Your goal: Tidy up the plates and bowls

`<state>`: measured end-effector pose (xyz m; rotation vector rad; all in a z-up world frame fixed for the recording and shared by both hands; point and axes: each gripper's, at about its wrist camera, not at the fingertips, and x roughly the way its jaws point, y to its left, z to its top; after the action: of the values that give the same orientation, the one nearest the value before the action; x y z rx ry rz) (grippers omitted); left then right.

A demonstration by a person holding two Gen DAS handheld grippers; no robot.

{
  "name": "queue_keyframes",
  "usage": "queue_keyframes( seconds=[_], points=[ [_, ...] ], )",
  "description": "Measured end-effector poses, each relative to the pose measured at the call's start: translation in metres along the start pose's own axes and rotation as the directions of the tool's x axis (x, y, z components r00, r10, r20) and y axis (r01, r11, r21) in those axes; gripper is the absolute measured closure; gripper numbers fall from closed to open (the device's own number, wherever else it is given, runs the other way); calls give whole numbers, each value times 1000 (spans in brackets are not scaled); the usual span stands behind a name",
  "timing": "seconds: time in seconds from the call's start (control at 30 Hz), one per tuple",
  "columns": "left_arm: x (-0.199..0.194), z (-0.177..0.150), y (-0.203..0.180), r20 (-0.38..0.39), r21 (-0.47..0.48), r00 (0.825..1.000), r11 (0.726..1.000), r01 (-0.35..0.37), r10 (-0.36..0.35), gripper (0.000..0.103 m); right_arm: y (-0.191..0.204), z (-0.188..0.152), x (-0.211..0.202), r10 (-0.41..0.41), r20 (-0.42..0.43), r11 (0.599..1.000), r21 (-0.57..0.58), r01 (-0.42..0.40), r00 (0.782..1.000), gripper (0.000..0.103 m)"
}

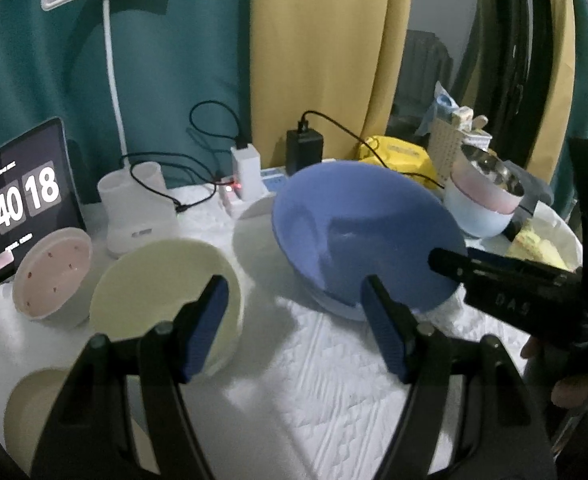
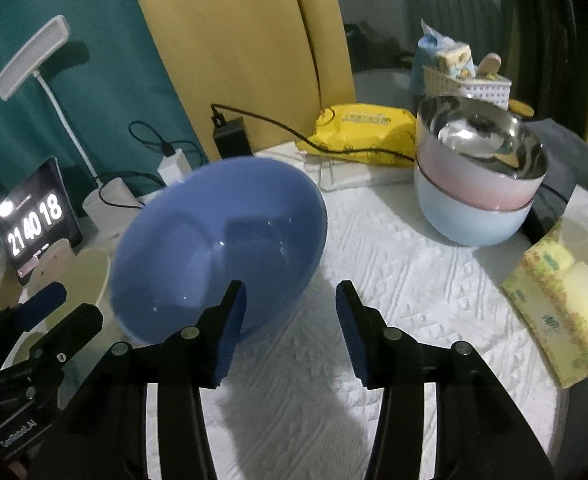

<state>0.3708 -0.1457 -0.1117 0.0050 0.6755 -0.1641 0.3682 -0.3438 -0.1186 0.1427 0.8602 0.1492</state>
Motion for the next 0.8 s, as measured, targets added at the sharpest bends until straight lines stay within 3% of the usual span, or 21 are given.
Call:
queue_keyframes(
  seconds=[0.5,0.6,0.63,0.67,0.8],
  points=[
    [30,-4,-24,-22,74,999,996,-40,42,33,-13,-17,29,-12,-47,1000,-5,12,999,55],
    [36,-5,-25,-35,79,998,996,-44,47,34,-13,-19,32,-3,-55,1000,-13,3,998,65],
    [37,-5,-27,-35,84,998,995,-44,48,35,-12,-20,34,0,-60,1000,-16,-1,998,72],
    [38,-6,-27,-38,91,998,995,-45,48,44,-11,-20,35,6,-64,1000,-20,-7,998,78],
    [44,-8,-31,-60,116,997,993,-38,45,61,-10,-22,38,17,-73,1000,-23,-19,997,84]
  ],
)
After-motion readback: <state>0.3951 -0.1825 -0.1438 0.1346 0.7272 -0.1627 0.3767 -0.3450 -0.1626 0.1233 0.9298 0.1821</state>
